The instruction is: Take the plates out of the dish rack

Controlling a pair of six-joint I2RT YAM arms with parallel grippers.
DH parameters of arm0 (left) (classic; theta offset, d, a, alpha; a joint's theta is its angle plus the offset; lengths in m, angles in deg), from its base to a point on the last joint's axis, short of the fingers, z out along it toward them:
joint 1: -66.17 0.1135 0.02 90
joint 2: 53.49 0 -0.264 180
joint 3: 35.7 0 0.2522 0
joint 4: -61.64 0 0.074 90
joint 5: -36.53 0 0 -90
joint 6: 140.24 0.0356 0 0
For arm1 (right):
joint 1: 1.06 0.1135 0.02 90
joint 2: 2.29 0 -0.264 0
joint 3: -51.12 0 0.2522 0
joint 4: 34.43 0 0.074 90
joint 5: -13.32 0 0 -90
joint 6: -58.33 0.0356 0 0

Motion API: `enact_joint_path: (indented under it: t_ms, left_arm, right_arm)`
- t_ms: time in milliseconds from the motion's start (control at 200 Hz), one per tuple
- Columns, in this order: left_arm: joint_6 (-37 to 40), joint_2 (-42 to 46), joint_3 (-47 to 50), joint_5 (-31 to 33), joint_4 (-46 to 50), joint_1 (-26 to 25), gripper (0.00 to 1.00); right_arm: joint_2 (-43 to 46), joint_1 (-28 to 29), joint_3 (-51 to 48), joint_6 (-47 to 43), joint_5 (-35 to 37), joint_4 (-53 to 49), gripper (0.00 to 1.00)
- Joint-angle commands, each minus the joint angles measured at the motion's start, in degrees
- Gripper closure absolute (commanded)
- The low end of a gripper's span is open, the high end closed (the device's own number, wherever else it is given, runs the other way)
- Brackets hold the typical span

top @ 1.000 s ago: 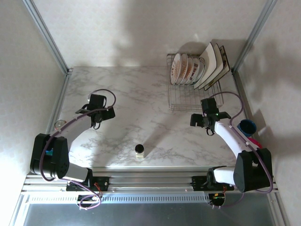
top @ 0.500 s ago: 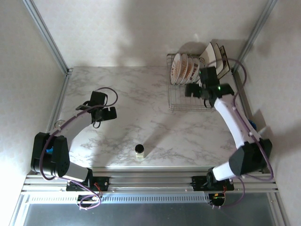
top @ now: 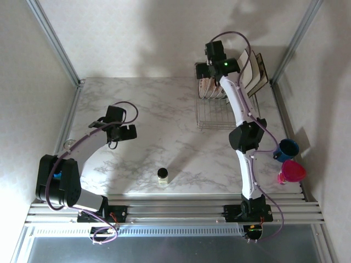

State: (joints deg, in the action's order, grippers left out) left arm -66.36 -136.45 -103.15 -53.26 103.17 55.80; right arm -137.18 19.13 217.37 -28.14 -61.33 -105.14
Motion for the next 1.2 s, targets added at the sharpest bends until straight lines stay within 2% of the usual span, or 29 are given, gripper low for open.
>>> enact_joint_path:
  t_ms: [0,255,486,736,851,971,1196]
  left_arm:
    - [-0.17,1.5,-1.23,1.15,1.46,-0.39,0.0]
    - [-0.32,1.14,-0.91,0.77,0.68,-0.43,0.0]
    - [-0.06,2.81,1.31,-1.05,-1.41,-0.4,0.01]
    - [0.74,2.92,1.12,0.8,-0.19,-0.36,0.0]
    - [0.65,3.48,1.57,1.01,-0.26,-0.41,0.0]
    - [0.71,4.14,1.92,1.37,-0.26,-0.44,0.0]
    - [0.74,4.4,2.09,1.78,-0.3,-0.41,0.0]
  right_arm:
    - [-1.34,0.51,0.63,-2.69,-0.08,1.48,0.13]
    - [-5.15,0.9,-0.65,-2.34,3.25,10.13,0.26]
    - [-9.81,1.68,2.11,-2.61,8.38,14.62,0.31]
    - [-13.27,2.16,2.67,-0.07,11.9,18.62,0.35]
    - [-14.33,2.5,2.86,0.84,13.36,19.28,0.42]
    - [-14.7,2.84,2.89,1.48,14.82,19.68,0.55]
    - [-13.44,3.07,1.24,2.35,14.55,19.64,0.66]
